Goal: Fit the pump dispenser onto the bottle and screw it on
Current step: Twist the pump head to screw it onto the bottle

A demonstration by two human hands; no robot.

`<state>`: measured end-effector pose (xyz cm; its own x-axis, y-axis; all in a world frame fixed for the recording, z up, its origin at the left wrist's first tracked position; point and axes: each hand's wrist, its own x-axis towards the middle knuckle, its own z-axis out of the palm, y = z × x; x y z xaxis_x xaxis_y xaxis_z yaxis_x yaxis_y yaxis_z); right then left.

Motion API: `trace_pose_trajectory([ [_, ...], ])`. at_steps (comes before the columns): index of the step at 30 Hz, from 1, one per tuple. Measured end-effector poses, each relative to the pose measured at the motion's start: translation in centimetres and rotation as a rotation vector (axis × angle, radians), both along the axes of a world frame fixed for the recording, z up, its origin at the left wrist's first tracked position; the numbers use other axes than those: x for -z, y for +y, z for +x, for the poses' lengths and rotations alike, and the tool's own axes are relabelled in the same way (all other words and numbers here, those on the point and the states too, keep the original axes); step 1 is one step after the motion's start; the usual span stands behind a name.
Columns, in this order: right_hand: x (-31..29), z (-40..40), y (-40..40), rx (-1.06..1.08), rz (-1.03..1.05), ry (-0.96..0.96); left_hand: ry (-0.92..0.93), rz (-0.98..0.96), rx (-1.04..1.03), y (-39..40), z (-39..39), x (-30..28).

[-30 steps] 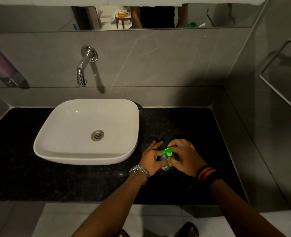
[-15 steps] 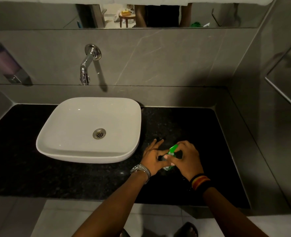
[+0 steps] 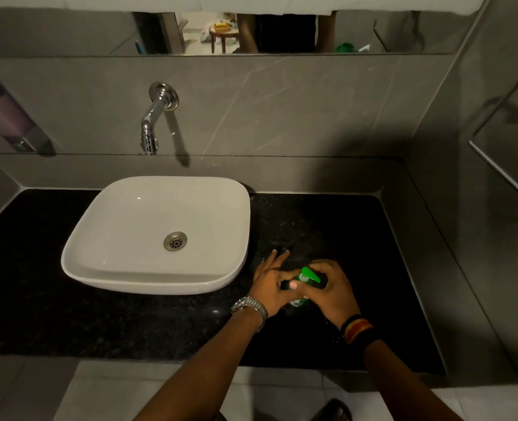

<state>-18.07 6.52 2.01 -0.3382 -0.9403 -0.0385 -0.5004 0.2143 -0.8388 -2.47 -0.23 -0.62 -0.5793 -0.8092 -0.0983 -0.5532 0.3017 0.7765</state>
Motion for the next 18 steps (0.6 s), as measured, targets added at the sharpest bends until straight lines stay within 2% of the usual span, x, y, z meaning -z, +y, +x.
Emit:
trace_pose_trajectory([
  [3, 0.1, -1.0, 0.6, -0.144, 0.003, 0.004, -0.011, 0.022, -0.004, 0.1, 0.0, -0.1],
  [8, 0.3, -1.1, -0.3, -0.047, -0.007, 0.136, 0.002, 0.021, -0.015, 0.0, 0.0, 0.1],
  [12, 0.0, -1.5, -0.2, -0.16, -0.008, 0.14, -0.005, 0.013, -0.005, -0.1, 0.0, 0.2],
  [14, 0.0, -1.7, -0.3, -0.203, -0.04, 0.225, -0.007, 0.032, -0.016, -0.1, 0.0, 0.1],
  [18, 0.1, -1.4, -0.8, -0.095, -0.005, 0.242, 0.0, 0.011, -0.032, 0.0, 0.0, 0.4],
])
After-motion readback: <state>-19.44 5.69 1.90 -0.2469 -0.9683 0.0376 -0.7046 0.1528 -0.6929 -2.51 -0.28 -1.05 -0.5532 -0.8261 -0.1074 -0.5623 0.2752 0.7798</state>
